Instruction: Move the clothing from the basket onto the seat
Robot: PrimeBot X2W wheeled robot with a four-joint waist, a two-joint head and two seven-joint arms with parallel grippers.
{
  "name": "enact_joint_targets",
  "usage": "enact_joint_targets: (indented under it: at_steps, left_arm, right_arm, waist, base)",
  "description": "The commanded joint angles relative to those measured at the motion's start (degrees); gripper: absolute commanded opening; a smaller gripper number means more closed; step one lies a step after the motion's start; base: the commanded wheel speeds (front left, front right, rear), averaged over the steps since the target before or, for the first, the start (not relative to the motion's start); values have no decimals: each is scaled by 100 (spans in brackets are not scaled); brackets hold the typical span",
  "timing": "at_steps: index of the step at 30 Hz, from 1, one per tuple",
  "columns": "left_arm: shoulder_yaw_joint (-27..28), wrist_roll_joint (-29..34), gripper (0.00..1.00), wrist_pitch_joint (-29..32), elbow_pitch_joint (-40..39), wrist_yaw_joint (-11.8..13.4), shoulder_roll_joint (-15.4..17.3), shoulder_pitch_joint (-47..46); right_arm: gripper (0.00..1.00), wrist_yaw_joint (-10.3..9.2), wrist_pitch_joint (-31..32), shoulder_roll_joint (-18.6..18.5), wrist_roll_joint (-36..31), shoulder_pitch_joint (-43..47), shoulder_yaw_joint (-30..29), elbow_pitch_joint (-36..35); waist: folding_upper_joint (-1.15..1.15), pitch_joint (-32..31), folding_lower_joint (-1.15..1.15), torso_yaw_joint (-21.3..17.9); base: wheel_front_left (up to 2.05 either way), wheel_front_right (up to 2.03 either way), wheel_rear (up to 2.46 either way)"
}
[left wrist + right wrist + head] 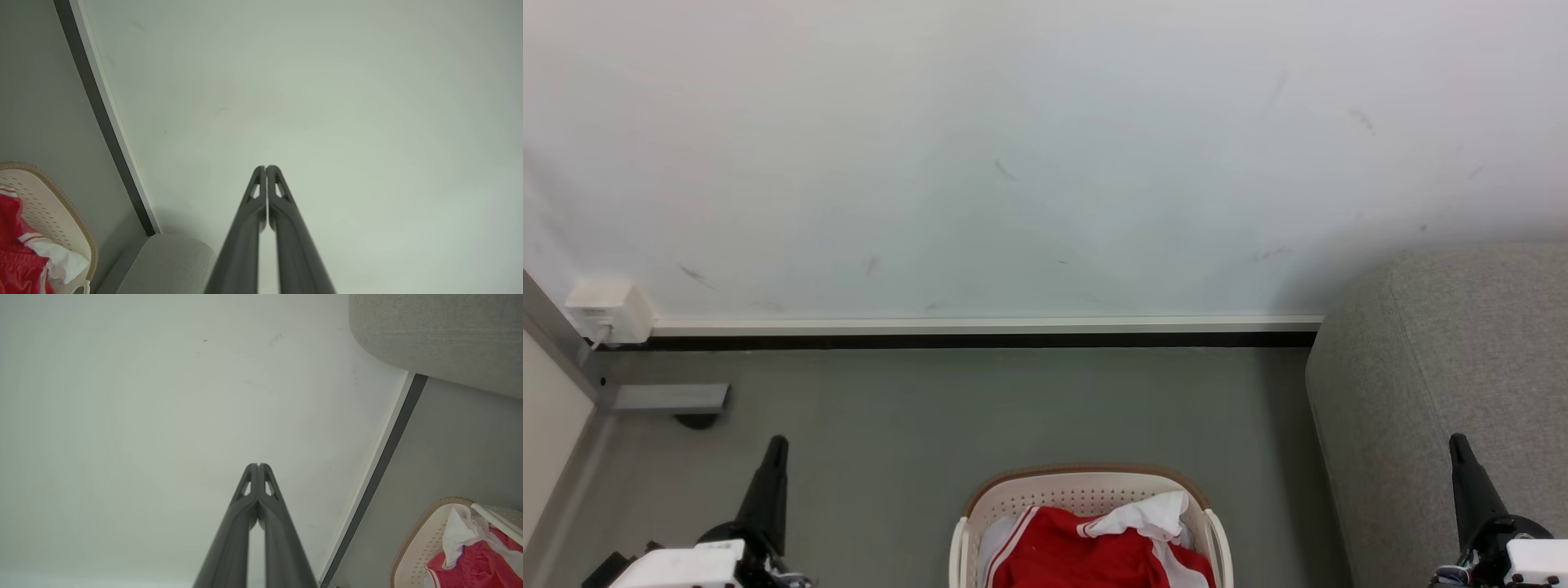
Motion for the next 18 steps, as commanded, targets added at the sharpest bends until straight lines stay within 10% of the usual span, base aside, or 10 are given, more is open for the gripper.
enact_joint_targets:
  at_steps: [1, 18]
  left_arm:
    - [1, -79, 0, 19, -13, -4, 16, -44]
    - [1, -79, 0, 19, -13, -3, 16, -44]
  right_arm:
    - [0, -14, 11, -38, 3, -71, -20, -31]
    - [0, -14, 11, -38, 3, -71, -20, -31]
  waist:
    - [0, 0, 0, 0]
    - [0, 0, 0, 0]
  base:
    - [0, 0, 0]
    - [0, 0, 0]
